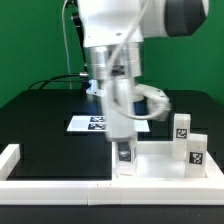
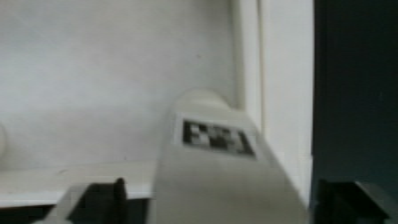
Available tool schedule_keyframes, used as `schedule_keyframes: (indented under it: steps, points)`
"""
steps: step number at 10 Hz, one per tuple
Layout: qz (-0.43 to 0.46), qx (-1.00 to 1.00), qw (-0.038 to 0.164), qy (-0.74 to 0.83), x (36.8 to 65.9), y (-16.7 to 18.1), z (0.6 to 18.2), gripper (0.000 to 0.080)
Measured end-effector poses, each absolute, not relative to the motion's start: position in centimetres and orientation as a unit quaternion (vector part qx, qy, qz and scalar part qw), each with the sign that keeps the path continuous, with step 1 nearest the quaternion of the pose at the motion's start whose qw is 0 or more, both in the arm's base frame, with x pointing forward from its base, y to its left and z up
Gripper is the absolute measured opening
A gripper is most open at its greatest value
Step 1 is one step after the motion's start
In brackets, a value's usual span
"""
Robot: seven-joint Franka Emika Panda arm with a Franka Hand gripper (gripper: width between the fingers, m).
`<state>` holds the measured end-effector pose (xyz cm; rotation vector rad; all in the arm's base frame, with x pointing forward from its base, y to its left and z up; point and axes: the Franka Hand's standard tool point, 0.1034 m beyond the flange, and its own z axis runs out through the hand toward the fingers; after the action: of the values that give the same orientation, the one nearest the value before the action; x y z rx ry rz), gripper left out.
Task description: Assemble square table
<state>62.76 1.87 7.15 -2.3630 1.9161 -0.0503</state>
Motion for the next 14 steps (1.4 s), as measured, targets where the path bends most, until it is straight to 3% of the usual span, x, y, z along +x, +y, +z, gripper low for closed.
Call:
schedule_keyframes:
  steps: [5,8,10,12,13,14]
  points:
    - [-0.030,-0.885,0.044,0.463,62.8,1.7,7.1,0.0649]
    - [-0.051,-0.962,0.021,0.268,62.9,1.3,6.7,0.0649]
    - [-0.052,-0.965,0.017,0.255,62.9,1.6,6.7,0.0649]
    - [-0.052,-0.960,0.019,0.273,62.9,1.6,6.7,0.0392]
    - [-0.051,-0.950,0.019,0.309,62.9,1.2,6.7,0.0392]
    - [-0.049,-0.937,0.019,0.346,62.7,1.0,6.6,0.0290]
